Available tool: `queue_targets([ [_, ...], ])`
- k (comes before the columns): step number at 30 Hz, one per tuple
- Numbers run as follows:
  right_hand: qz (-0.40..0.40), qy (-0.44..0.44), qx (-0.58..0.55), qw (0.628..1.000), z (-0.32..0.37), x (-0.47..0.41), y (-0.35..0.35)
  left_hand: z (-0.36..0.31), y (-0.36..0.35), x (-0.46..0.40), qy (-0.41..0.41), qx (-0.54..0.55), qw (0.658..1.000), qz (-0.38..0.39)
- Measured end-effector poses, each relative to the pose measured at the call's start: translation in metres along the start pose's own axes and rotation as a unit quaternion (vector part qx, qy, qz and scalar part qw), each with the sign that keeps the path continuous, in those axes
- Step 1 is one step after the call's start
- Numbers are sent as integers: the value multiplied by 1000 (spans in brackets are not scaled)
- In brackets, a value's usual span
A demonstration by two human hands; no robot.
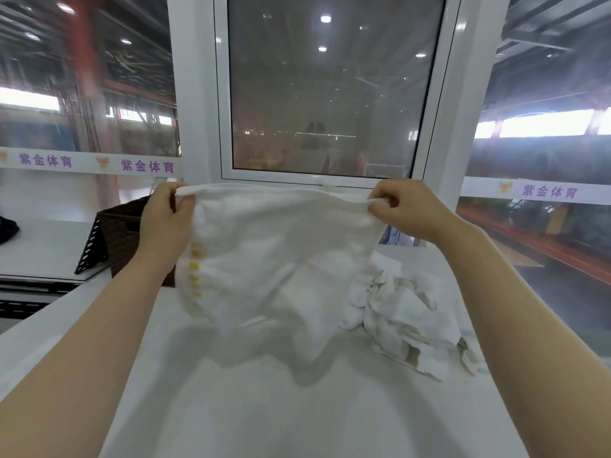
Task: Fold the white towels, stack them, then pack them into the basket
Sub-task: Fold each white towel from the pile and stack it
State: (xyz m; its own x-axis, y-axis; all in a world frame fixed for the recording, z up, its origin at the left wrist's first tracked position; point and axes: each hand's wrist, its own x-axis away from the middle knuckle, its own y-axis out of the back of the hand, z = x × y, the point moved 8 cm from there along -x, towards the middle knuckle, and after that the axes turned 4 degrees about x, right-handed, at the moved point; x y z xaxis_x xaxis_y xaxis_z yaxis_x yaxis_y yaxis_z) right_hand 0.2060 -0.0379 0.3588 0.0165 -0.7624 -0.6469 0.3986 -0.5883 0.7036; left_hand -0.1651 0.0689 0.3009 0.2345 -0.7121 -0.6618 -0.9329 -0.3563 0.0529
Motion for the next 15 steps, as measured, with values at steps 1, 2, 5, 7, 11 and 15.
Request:
queue_targets([
  [1, 25, -3, -1, 1000, 0, -1, -5, -1, 1, 0, -2, -7, 1000, 7],
  [2, 34, -5, -1, 999, 0, 0, -8, 2, 2, -1, -1, -9, 1000, 10],
  [5, 24, -23, -42, 999, -4, 6, -13, 7, 9, -4, 10, -19, 1000, 23],
  [7, -8, -24, -67, 997, -6, 8, -12, 15, 14, -5, 24, -4, 1000, 19],
  [11, 112, -35, 11, 993, -9, 11, -43, 24, 4, 0, 43, -75, 994, 68],
  [15, 41, -50, -54, 996, -12, 12, -30, 26, 9, -2, 59, -68, 994, 59],
])
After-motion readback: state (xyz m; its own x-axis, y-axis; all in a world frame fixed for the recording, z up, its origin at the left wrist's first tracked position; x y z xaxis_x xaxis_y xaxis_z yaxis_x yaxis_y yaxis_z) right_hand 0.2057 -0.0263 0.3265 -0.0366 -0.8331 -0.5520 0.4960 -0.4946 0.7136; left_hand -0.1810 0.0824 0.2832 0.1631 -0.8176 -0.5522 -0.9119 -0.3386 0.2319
